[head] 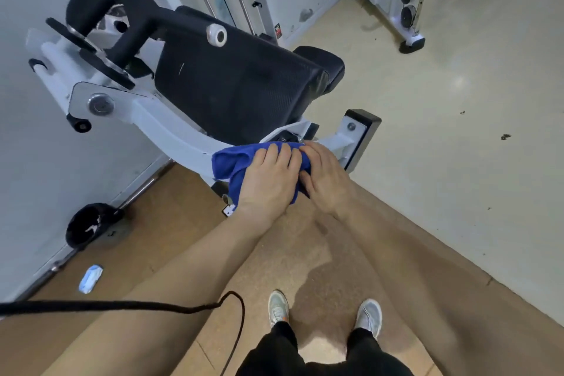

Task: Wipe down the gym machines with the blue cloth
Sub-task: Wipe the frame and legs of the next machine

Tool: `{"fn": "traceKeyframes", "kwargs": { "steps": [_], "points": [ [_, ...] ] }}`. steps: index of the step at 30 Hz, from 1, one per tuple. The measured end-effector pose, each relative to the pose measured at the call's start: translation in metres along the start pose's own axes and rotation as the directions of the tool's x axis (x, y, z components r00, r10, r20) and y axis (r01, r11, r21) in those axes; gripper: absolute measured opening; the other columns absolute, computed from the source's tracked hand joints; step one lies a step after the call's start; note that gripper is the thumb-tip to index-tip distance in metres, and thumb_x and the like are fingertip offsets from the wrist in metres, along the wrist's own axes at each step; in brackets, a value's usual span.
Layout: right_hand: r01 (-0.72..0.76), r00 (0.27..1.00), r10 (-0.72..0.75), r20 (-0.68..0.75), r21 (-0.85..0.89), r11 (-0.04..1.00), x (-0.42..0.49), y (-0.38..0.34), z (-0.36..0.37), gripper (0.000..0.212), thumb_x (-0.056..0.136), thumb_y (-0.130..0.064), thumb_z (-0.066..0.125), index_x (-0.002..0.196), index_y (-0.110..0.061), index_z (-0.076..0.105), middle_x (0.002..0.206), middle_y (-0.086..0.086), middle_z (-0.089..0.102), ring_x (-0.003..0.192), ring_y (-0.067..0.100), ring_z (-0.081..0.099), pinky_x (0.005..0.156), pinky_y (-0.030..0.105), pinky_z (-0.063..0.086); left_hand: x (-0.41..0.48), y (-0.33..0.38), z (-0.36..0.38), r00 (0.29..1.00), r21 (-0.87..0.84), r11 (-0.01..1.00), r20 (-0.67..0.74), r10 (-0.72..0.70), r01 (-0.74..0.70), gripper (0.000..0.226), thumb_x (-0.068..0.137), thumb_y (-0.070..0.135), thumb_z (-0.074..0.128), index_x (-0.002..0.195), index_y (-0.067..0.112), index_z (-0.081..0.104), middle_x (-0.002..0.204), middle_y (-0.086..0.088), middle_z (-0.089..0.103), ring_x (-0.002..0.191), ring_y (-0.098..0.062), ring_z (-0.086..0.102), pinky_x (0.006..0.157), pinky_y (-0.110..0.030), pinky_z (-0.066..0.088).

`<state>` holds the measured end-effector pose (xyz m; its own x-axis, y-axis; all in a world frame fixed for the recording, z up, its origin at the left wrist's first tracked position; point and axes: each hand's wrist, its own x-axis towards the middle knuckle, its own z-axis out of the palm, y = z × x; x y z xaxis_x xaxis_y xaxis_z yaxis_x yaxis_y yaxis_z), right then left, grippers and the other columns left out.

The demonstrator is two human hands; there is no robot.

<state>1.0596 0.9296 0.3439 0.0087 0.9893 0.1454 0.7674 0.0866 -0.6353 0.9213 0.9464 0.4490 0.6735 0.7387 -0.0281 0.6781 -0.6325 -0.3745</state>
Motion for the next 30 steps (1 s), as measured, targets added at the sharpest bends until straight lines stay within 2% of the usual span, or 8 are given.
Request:
{"fn": "traceKeyframes", "kwargs": {
  "steps": [6, 9, 12, 17, 21, 24, 28, 30],
  "points": [
    [-0.05, 0.997, 0.038, 0.069, 0.186, 0.981, -0.018, -0.011, -0.001, 0.07, 0.1, -0.05, 0.021, 0.156, -0.008, 0.026, 0.164, 0.009, 0.019, 0.152, 0.025, 0.02, 0.123, 0.043, 0.023, 0.008, -0.024, -0.001, 0.988, -0.056, 0.986, 0.003, 0.157, -0.156, 0.041, 0.095, 0.019, 0.048, 0.133, 0.005, 0.057, 0.125, -0.012, 0.065, 0.11, -0.031, 0.063, 0.095, -0.044, 0.051],
    [-0.112, 0.993, 0.119, 0.006, 0.375, 0.92, -0.022, -0.014, 0.003, 0.066, 0.104, -0.047, 0.024, 0.158, -0.01, 0.023, 0.166, 0.005, 0.015, 0.152, 0.019, 0.018, 0.124, 0.037, 0.02, 0.022, -0.022, -0.008, 0.965, -0.111, 0.973, 0.143, 0.219, -0.204, 0.046, 0.097, 0.018, 0.048, 0.141, 0.006, 0.051, 0.138, -0.013, 0.059, 0.122, -0.03, 0.058, 0.107, -0.043, 0.044],
    [-0.271, 0.956, 0.287, 0.062, 0.559, 0.784, -0.023, -0.015, 0.008, 0.063, 0.107, -0.045, 0.025, 0.161, -0.017, 0.009, 0.169, -0.003, -0.001, 0.154, 0.008, 0.003, 0.121, 0.021, 0.008, 0.053, -0.013, -0.014, 0.889, -0.178, 0.955, 0.357, 0.287, -0.237, 0.051, 0.102, 0.019, 0.048, 0.151, 0.015, 0.036, 0.155, -0.005, 0.04, 0.14, -0.024, 0.04, 0.116, -0.038, 0.032],
    [-0.397, 0.835, 0.535, 0.127, 0.813, 0.426, -0.009, -0.016, 0.035, 0.079, 0.096, -0.069, 0.021, 0.16, -0.028, 0.002, 0.168, 0.001, 0.008, 0.155, 0.016, 0.009, 0.125, 0.048, 0.015, 0.105, 0.002, -0.01, 0.725, -0.341, 0.916, 0.574, 0.382, -0.212, 0.052, 0.107, 0.018, 0.033, 0.158, 0.019, 0.022, 0.165, 0.0, 0.02, 0.151, -0.019, 0.017, 0.119, -0.033, 0.018],
    [-0.388, 0.765, 0.617, 0.185, 0.897, 0.213, 0.006, -0.021, 0.038, 0.064, 0.105, -0.051, 0.022, 0.16, -0.033, -0.007, 0.169, -0.002, -0.002, 0.155, 0.017, 0.004, 0.126, 0.046, 0.015, 0.137, 0.005, 0.003, 0.647, -0.431, 0.889, 0.635, 0.422, -0.155, 0.053, 0.108, 0.019, 0.033, 0.159, 0.018, 0.018, 0.166, 0.002, 0.015, 0.153, -0.017, 0.011, 0.12, -0.03, 0.009],
    [-0.363, 0.696, 0.693, 0.19, 0.925, 0.111, 0.02, -0.007, 0.048, 0.072, 0.1, -0.061, 0.023, 0.16, -0.033, -0.004, 0.169, -0.006, -0.005, 0.155, 0.012, 0.0, 0.127, 0.045, 0.011, 0.161, 0.007, 0.024, 0.603, -0.475, 0.87, 0.659, 0.45, -0.131, 0.053, 0.109, 0.017, 0.03, 0.159, 0.018, 0.014, 0.167, 0.001, 0.009, 0.154, -0.015, 0.005, 0.12, -0.025, 0.004],
    [-0.413, 0.552, 0.759, 0.345, 0.904, -0.11, 0.046, 0.036, 0.049, 0.06, 0.111, -0.027, 0.027, 0.159, -0.013, -0.005, 0.167, 0.008, -0.018, 0.155, 0.024, -0.012, 0.126, 0.038, -0.002, 0.193, 0.022, 0.048, 0.566, -0.502, 0.857, 0.675, 0.474, -0.119, 0.052, 0.11, 0.021, 0.028, 0.159, 0.017, 0.013, 0.168, -0.001, 0.008, 0.154, -0.017, 0.004, 0.123, -0.033, 0.004],
    [-0.462, 0.507, 0.802, 0.315, 0.885, -0.056, 0.053, 0.061, 0.057, 0.06, 0.111, -0.021, 0.029, 0.157, 0.0, -0.003, 0.165, 0.018, -0.015, 0.153, 0.033, -0.015, 0.124, 0.035, -0.007, 0.21, 0.033, 0.056, 0.551, -0.502, 0.854, 0.679, 0.485, -0.133, 0.052, 0.11, 0.021, 0.027, 0.159, 0.014, 0.011, 0.168, -0.002, 0.004, 0.154, -0.019, 0.001, 0.122, -0.032, 0.003]
  ]
}}
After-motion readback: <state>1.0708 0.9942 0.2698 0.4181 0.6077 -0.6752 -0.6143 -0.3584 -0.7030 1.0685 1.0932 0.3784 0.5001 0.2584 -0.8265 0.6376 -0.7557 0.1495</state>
